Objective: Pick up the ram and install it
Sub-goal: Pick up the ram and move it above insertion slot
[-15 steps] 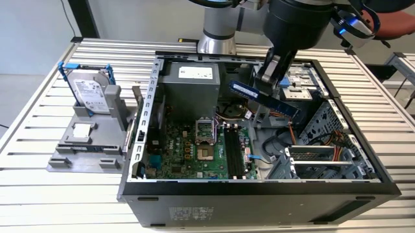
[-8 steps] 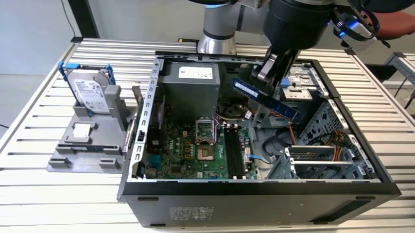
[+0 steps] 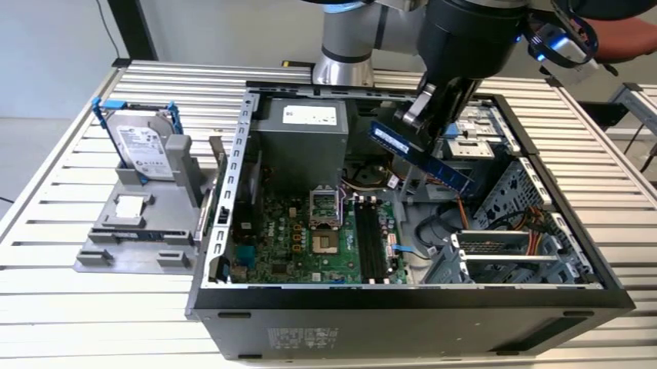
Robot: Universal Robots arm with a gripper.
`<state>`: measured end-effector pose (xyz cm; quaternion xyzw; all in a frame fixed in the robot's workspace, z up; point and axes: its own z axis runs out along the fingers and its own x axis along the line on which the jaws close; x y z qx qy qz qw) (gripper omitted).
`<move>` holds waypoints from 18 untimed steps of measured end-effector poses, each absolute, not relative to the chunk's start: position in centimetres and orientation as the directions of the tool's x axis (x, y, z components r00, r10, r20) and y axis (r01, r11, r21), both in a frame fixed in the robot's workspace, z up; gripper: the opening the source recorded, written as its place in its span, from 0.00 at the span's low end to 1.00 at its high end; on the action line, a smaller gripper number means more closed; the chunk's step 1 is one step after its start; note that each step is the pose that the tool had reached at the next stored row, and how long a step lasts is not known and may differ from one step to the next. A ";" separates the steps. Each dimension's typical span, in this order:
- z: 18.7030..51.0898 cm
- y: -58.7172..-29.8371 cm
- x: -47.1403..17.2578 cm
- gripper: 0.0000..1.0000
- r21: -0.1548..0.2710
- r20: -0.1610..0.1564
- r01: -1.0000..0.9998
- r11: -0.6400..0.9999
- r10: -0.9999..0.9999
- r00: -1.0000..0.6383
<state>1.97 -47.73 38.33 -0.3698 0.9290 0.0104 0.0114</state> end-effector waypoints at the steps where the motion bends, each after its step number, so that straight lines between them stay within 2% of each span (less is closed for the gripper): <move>1: 38.3 -47.7 2.0 0.00 0.011 -0.029 -0.680 0.733 -0.679 -0.733; 18: 38.3 -47.7 2.0 0.00 0.010 -0.028 -0.531 0.847 -0.531 -0.847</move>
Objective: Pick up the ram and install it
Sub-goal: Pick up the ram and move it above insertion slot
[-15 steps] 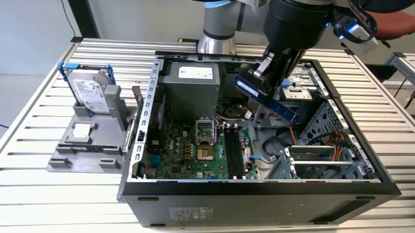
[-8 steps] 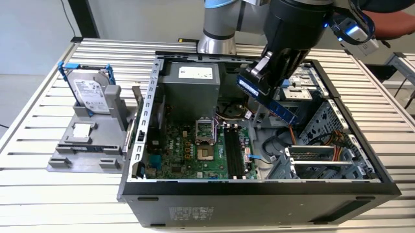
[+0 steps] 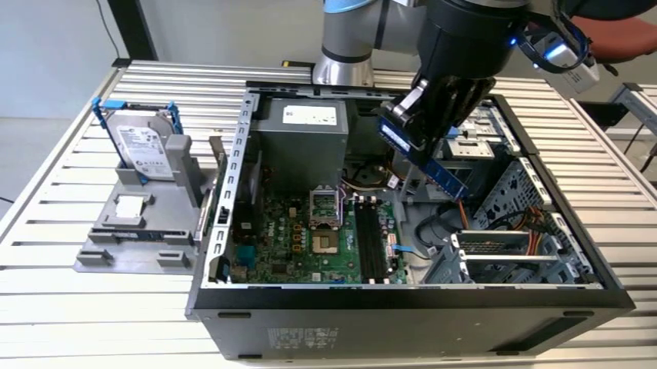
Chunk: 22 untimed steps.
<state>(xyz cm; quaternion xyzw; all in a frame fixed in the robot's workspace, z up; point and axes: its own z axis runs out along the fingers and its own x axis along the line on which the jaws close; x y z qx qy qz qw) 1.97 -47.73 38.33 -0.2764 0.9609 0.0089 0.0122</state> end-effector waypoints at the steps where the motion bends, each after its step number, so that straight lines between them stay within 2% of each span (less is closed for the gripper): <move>1: 38.3 -47.7 2.0 0.00 0.010 -0.028 -0.522 0.853 -0.522 -0.852; 22: 38.3 -47.7 2.0 0.00 0.010 -0.028 -0.318 0.948 -0.318 -0.948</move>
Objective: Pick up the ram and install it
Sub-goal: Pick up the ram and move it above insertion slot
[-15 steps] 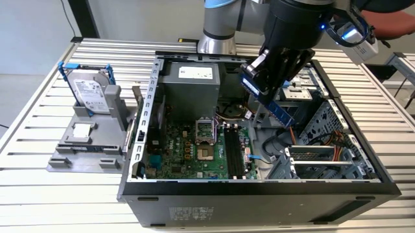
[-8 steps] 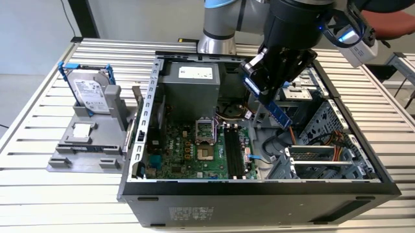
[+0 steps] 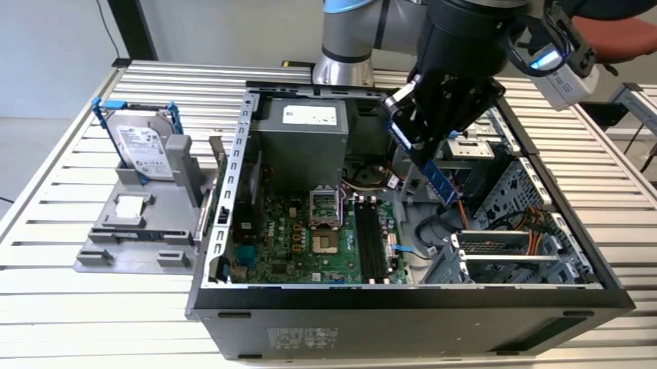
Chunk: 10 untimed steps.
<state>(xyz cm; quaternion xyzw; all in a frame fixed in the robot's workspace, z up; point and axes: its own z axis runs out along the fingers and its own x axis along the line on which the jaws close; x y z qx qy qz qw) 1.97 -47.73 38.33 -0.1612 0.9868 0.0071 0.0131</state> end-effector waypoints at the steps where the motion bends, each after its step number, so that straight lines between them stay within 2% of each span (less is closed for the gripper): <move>1: 38.3 -47.7 2.0 0.00 0.010 -0.028 -0.309 0.951 -0.308 -0.951; 10: 38.3 -47.7 2.0 0.00 0.010 -0.028 -0.220 0.975 -0.220 -0.975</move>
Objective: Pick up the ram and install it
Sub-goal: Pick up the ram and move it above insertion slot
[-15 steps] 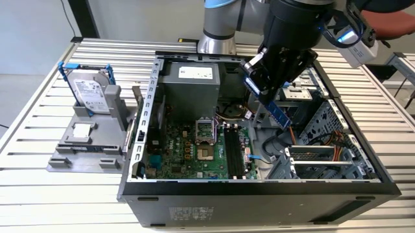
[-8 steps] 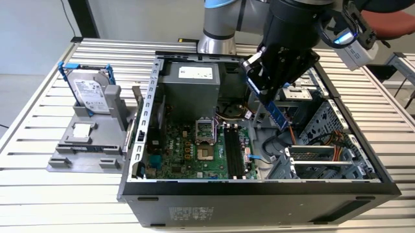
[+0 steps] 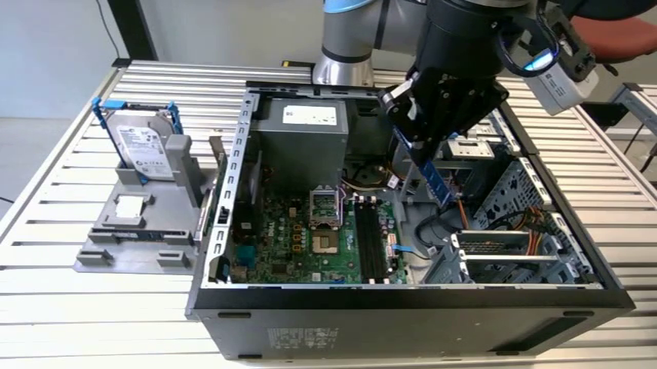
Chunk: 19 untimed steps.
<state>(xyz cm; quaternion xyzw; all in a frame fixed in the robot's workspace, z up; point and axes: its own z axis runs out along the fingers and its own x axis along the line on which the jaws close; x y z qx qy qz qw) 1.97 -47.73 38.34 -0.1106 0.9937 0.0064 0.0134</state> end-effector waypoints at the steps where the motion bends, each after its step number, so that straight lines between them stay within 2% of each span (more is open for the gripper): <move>1: 38.3 -47.7 2.0 0.00 0.010 -0.028 -0.210 0.978 -0.210 -0.977; 19: 37.8 -47.7 2.0 0.00 0.010 -0.028 -0.008 1.000 -0.007 -1.000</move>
